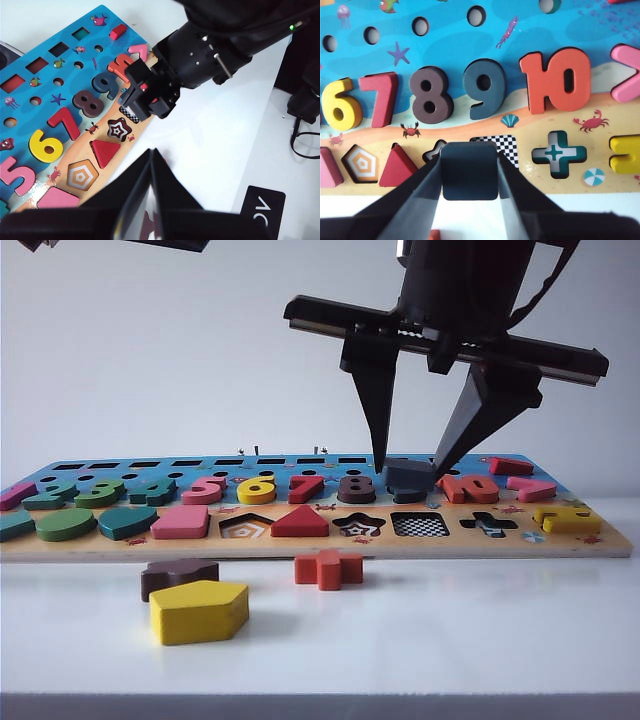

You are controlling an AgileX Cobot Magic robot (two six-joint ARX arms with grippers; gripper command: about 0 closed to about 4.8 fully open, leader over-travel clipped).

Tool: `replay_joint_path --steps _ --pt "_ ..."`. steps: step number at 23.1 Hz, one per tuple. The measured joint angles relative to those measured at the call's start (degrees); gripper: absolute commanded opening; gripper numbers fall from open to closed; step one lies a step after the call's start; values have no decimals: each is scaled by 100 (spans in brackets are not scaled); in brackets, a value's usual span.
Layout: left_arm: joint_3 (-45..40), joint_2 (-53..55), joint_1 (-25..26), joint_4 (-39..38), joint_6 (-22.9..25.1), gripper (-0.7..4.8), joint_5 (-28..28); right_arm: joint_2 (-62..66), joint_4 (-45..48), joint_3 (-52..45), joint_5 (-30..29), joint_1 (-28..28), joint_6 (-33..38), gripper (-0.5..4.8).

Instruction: Insert the cube into the slot.

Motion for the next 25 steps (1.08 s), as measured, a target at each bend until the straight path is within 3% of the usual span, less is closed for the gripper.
replay_joint_path --steps 25 --pt "0 0 24 0 105 17 0 415 103 -7 133 -144 15 16"
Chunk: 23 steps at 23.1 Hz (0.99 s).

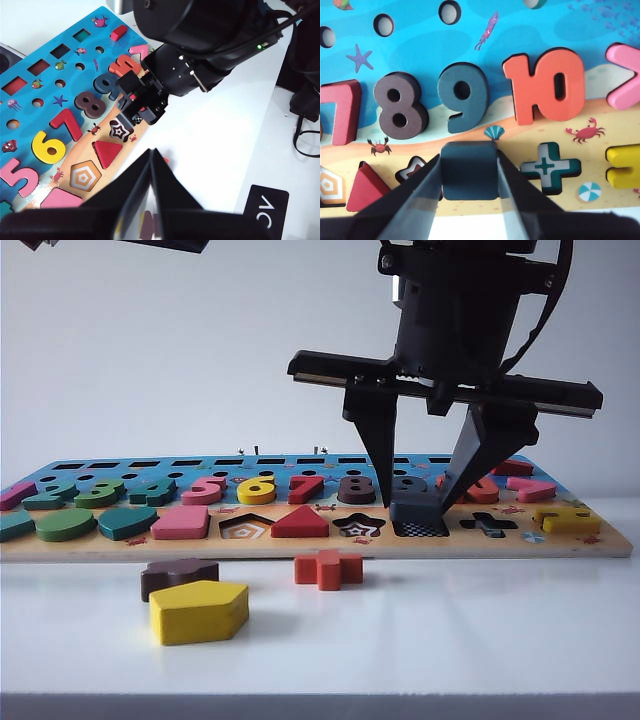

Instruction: Insert the cube into the slot.

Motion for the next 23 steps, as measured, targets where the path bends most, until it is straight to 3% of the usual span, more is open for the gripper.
replay_joint_path --steps 23 --pt "0 0 0 -2 0 17 0 7 -173 7 17 2 -107 16"
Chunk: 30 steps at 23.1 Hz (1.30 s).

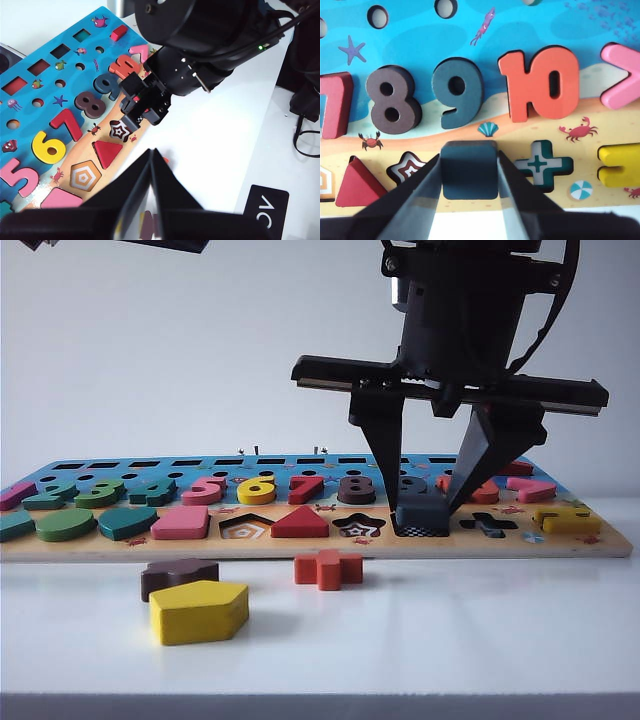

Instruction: Insert the cube into the slot.

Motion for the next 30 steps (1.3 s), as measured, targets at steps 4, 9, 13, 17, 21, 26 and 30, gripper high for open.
replay_joint_path --steps 4,9,13,17,21,26,30 --pt "0 0 0 2 -2 17 0 0 -2 0 -37 4 0 14" --pt "0 0 0 2 -2 17 0 0 -42 -2 -136 63 0 10" --pt "0 0 0 2 -2 17 0 13 -66 -7 -219 76 0 9" --pt "0 0 0 2 -2 17 0 13 -66 -7 -214 76 0 8" --pt "0 0 0 2 -2 17 0 13 -68 -7 -157 76 -4 8" --pt "0 0 0 2 -2 17 0 20 -83 -9 -103 61 -111 8" --pt "0 0 0 2 -2 17 0 20 -83 -9 -77 61 -114 9"
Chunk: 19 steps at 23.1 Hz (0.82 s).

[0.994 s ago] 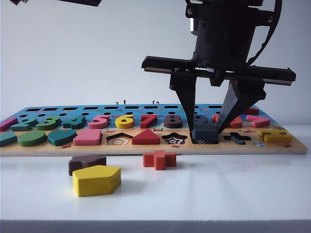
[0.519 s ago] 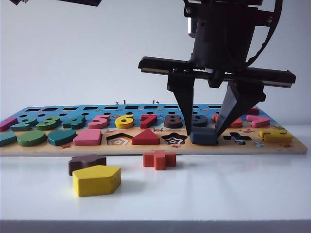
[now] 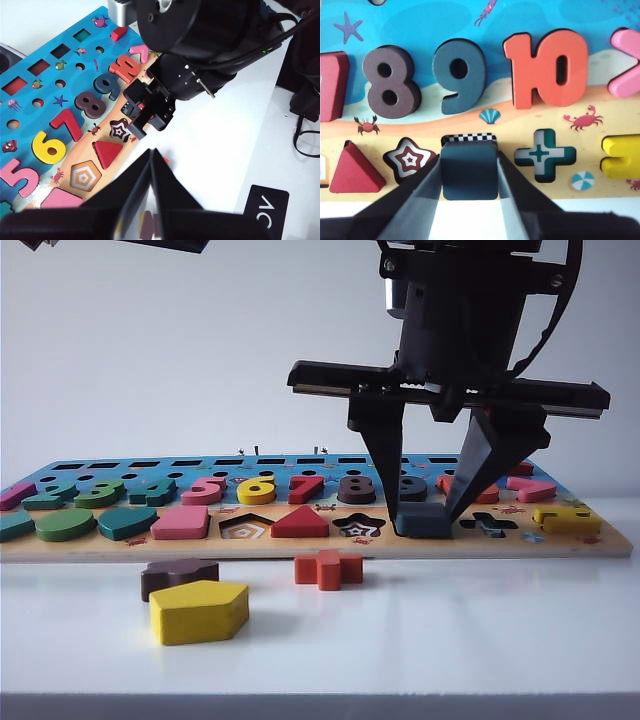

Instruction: Insert the cube into the slot.

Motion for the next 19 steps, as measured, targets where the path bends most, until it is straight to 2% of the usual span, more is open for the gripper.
replay_joint_path --steps 12,18,19 --pt "0 0 0 0 0 17 0 11 109 -4 103 -17 -24 12" --pt "0 0 0 0 0 17 0 11 109 -7 101 -17 -24 86" --pt "0 0 0 0 0 17 0 11 109 -7 101 -17 -31 113"
